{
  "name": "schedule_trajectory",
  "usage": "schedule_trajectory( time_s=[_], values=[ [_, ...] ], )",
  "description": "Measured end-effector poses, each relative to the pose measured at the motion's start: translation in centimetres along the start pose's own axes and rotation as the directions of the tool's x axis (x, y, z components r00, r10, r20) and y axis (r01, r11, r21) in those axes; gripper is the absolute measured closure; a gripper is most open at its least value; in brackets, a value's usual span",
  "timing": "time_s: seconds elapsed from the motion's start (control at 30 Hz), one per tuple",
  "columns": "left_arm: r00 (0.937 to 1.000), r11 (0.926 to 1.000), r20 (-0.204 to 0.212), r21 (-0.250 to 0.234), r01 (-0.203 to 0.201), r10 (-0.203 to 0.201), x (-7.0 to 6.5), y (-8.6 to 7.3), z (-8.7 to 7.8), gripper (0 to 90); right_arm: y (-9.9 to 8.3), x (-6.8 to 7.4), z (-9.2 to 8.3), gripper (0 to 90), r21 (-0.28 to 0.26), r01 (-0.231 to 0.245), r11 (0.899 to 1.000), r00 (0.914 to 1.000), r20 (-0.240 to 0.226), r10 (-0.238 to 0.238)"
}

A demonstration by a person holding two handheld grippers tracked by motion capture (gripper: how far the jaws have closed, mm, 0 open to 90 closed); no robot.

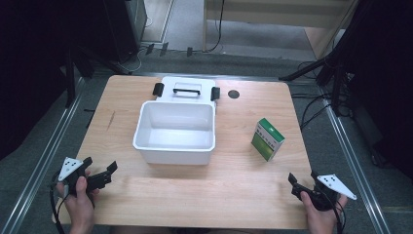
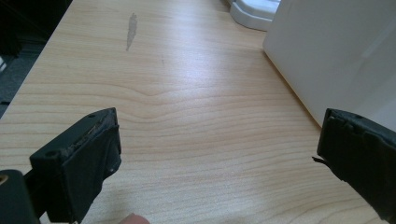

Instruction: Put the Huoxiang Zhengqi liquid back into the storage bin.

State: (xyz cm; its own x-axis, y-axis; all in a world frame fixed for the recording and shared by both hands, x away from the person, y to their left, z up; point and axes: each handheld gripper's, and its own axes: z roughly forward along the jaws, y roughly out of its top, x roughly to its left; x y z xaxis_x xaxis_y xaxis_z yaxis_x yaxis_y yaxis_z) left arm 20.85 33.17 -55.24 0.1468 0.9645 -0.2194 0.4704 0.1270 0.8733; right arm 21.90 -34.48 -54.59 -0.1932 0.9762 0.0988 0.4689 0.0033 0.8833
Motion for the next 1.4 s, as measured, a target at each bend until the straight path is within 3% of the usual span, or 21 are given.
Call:
schedule_trajectory(
  time_s=[0.3, 0.5, 0.63, 0.83, 0.93, 0.97, 1.0, 1.17, 1.2, 1.23, 1.4],
  values=[
    [0.9999, 0.9999, -0.009, -0.012, 0.006, -0.007, 0.0, 0.0, -0.1, 0.2, 0.0, 0.3, 0.1, 20.6, 0.012, 0.037, 0.999, 0.9993, -0.011, -0.037],
    [0.9999, 0.9999, -0.010, -0.015, 0.007, -0.007, 0.0, -0.1, -0.1, 0.1, 0.1, 0.7, 0.3, 21.4, 0.049, 0.065, 0.997, 0.9978, -0.018, -0.064],
    [1.0000, 0.9999, -0.007, -0.014, 0.007, -0.007, 0.0, -0.1, -0.1, 0.1, 0.7, 0.8, 0.4, 21.4, 0.065, 0.031, 0.997, 0.9985, -0.047, -0.028],
    [0.9999, 0.9999, -0.003, -0.010, 0.010, -0.010, 0.1, -0.1, -0.1, 0.2, 1.6, 1.5, 0.9, 21.3, 0.112, 0.074, 0.991, 0.9958, -0.062, -0.067],
    [0.9999, 0.9999, 0.000, -0.011, 0.010, -0.010, 0.1, -0.1, -0.1, 0.2, 2.2, 1.7, 1.3, 21.0, 0.151, 0.100, 0.983, 0.9935, -0.070, -0.090],
    [0.9999, 0.9998, -0.001, -0.012, 0.014, -0.014, 0.1, -0.1, -0.1, 0.1, 2.8, 1.7, 1.6, 20.7, 0.187, 0.109, 0.976, 0.9927, -0.072, -0.097],
    [0.9999, 0.9998, -0.001, -0.012, 0.014, -0.014, 0.1, -0.1, -0.1, 0.2, 2.8, 1.7, 1.6, 20.7, 0.187, 0.109, 0.976, 0.9927, -0.072, -0.097],
    [0.9998, 0.9998, 0.000, -0.012, 0.018, -0.018, 0.2, 0.0, -0.1, 0.1, 4.3, 1.8, 1.9, 20.4, 0.247, 0.141, 0.959, 0.9881, -0.096, -0.121],
    [0.9999, 0.9998, 0.002, -0.005, 0.017, -0.017, 0.2, -0.1, -0.1, 0.1, 4.8, 1.8, 2.1, 20.4, 0.272, 0.144, 0.952, 0.9872, -0.106, -0.119],
    [0.9999, 0.9998, 0.002, -0.005, 0.017, -0.017, 0.2, -0.1, -0.1, 0.1, 4.8, 1.8, 2.1, 20.4, 0.272, 0.144, 0.952, 0.9872, -0.106, -0.119],
    [0.9999, 0.9999, 0.004, -0.004, 0.015, -0.015, 0.2, -0.1, -0.2, 0.1, 5.6, 1.8, 2.7, 19.6, 0.349, 0.167, 0.922, 0.9841, -0.115, -0.135]
  ],
)
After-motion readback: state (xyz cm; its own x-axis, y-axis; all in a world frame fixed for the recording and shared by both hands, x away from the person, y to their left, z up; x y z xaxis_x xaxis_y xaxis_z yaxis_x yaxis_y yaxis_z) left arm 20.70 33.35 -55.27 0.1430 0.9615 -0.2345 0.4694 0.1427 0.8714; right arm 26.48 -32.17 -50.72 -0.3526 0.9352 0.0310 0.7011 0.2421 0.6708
